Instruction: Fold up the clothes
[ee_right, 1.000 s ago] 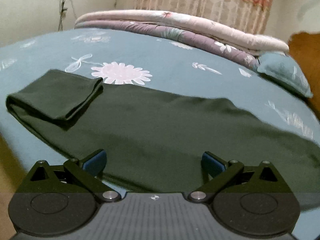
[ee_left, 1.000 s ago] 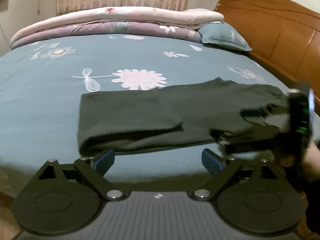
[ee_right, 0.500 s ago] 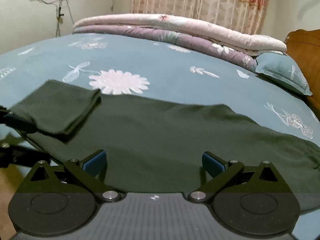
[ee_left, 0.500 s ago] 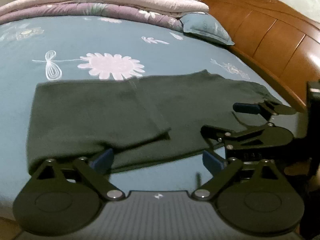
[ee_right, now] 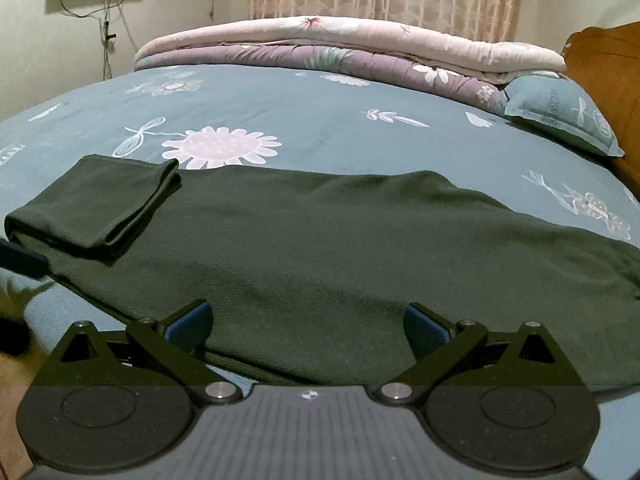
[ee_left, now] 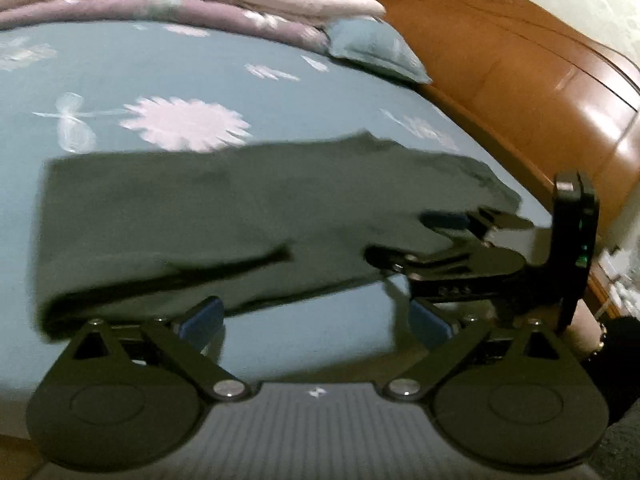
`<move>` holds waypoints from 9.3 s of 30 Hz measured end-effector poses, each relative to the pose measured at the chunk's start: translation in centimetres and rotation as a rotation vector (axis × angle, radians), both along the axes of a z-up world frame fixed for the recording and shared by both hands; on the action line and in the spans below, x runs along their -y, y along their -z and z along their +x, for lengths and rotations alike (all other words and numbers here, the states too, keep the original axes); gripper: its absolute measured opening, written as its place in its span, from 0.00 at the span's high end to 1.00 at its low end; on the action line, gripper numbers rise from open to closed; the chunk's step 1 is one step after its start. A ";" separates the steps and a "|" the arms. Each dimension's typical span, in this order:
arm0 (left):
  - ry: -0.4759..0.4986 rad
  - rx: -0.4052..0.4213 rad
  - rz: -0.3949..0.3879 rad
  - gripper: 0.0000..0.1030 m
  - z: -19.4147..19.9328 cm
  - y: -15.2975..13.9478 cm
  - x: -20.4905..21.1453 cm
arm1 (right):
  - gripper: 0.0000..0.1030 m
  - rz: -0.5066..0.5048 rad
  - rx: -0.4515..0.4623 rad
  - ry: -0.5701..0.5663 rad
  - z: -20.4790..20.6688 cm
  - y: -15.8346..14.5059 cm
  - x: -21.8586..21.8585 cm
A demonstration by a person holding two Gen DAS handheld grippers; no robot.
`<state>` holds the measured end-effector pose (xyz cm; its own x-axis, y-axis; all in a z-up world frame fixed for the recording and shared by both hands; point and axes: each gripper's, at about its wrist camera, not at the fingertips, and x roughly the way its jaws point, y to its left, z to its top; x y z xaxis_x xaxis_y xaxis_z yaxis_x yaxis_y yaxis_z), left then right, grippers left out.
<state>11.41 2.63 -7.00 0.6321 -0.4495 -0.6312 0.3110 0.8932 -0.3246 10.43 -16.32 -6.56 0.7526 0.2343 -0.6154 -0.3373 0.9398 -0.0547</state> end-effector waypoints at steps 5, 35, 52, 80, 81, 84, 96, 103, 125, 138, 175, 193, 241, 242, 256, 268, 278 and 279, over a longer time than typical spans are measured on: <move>-0.111 0.018 0.043 0.05 0.4 0.4 -2.7 | 0.00 0.007 0.006 0.005 -0.1 0.1 0.0; -0.030 -0.007 0.025 0.05 2.5 1.2 -2.0 | 0.00 0.014 0.015 0.028 -0.4 0.3 -0.2; 0.079 0.039 0.004 0.04 4.6 -1.9 -0.4 | 0.00 0.035 0.057 0.027 -1.0 0.8 0.1; -0.094 -0.067 0.235 0.04 12.5 -0.3 0.4 | 0.00 0.089 0.151 0.001 -2.5 1.7 1.0; -0.096 -0.067 0.250 0.04 12.6 0.0 0.4 | 0.00 0.089 0.155 0.002 -2.6 1.8 1.0; -0.080 -0.012 0.251 0.04 11.6 -0.8 0.2 | 0.00 0.089 0.168 0.004 -2.8 1.9 0.9; -0.208 -0.066 0.191 0.04 9.2 -0.7 -5.5 | 0.00 0.089 0.170 0.016 -2.8 1.9 0.6; -0.187 -0.067 0.118 0.04 6.1 -0.8 -5.7 | 0.00 0.082 0.146 0.009 -2.6 1.7 0.7; -0.145 -0.019 0.087 0.04 5.4 -3.0 -4.0 | 0.00 0.042 0.067 0.016 -2.0 0.5 0.1; -0.036 -0.028 0.222 0.04 12.0 -5.3 2.6 | 0.00 0.036 -0.053 0.187 2.8 -4.9 7.3; 0.292 -0.136 0.196 0.04 17.4 -9.3 19.6 | 0.00 0.961 -0.098 0.641 1.7 1.5 34.4; 0.325 -0.114 0.175 0.04 16.6 -9.5 21.3 | 0.00 0.902 -0.051 0.513 5.3 1.5 34.0; 0.331 -0.119 0.115 0.04 15.0 -9.3 19.9 | 0.87 0.966 -0.133 0.642 6.1 4.0 35.7; 0.324 -0.118 0.114 0.04 15.0 -9.3 19.7 | 0.88 0.970 -0.137 0.647 6.2 4.0 35.7; 0.279 -0.084 0.110 0.04 14.7 -10.0 17.9 | 0.86 0.938 -0.149 0.639 7.1 3.2 35.5; 0.221 -0.074 0.139 0.04 14.0 -10.1 14.1 | 0.86 0.846 -0.116 0.512 8.1 -3.1 31.8; 0.246 -0.076 0.144 0.04 11.6 -8.9 8.5 | 0.86 0.719 -0.104 0.353 8.6 -8.8 23.8; 0.257 -0.082 0.147 0.04 11.3 -8.7 7.8 | 0.86 0.715 -0.096 0.344 8.4 -9.2 22.9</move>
<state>22.73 -5.21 1.73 0.4538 -0.4884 -0.7453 0.5112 0.8278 -0.2312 18.85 -39.25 2.61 0.8057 0.3608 -0.4697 0.0055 0.7884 0.6151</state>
